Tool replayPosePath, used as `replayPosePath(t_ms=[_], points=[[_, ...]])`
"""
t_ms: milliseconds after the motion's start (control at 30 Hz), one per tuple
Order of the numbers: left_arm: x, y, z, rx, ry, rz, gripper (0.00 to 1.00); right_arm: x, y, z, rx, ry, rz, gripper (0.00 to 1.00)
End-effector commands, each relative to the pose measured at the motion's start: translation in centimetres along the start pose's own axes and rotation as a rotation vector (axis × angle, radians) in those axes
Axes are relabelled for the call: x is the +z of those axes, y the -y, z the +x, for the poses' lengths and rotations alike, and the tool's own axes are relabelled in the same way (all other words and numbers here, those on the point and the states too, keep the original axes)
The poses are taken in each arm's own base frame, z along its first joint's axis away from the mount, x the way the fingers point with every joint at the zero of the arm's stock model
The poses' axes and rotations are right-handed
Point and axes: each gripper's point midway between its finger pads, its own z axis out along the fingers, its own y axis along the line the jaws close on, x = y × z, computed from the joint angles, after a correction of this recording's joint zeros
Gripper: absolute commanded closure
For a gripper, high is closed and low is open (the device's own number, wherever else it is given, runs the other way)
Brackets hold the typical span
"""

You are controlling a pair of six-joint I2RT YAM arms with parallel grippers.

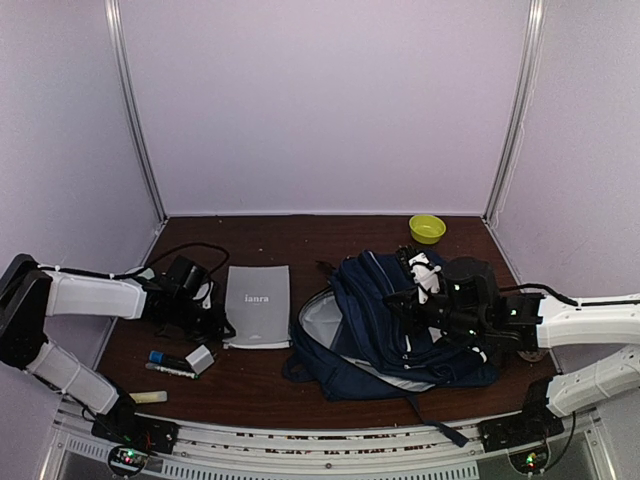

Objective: Pack the student bag
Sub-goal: Pick up the book at the center of the board.

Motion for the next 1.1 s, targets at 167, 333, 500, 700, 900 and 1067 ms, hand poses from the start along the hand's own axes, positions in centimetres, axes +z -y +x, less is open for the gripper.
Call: replayPosePath(t_ms=[167, 333, 500, 700, 900, 1067], points=[[-1.4, -0.2, -1.0, 0.036, 0.074, -0.015, 1.0, -0.2, 2.1, -1.9, 0.011, 0.059, 0.103, 1.0], [-3.6, 0.6, -2.3, 0.099, 0.131, -0.022, 1.0, -0.2, 2.0, -2.2, 0.011, 0.063, 0.101, 1.0], [-5.7, 1.8, -3.4, 0.168, 0.163, -0.02, 1.0, -0.8, 1.8, -2.8, 0.037, 0.09, 0.084, 1.0], [-8.3, 3.0, -3.9, 0.226, 0.214, 0.011, 1.0, -1.3, 1.4, -3.9, 0.087, 0.117, 0.063, 1.0], [-11.2, 5.0, -3.8, 0.318, 0.235, 0.074, 1.0, -2.0, 1.3, -6.0, 0.116, 0.133, 0.072, 1.0], [-14.0, 7.5, -3.3, 0.397, 0.244, 0.175, 1.0, -2.9, 1.0, -7.3, 0.117, 0.144, 0.063, 1.0]])
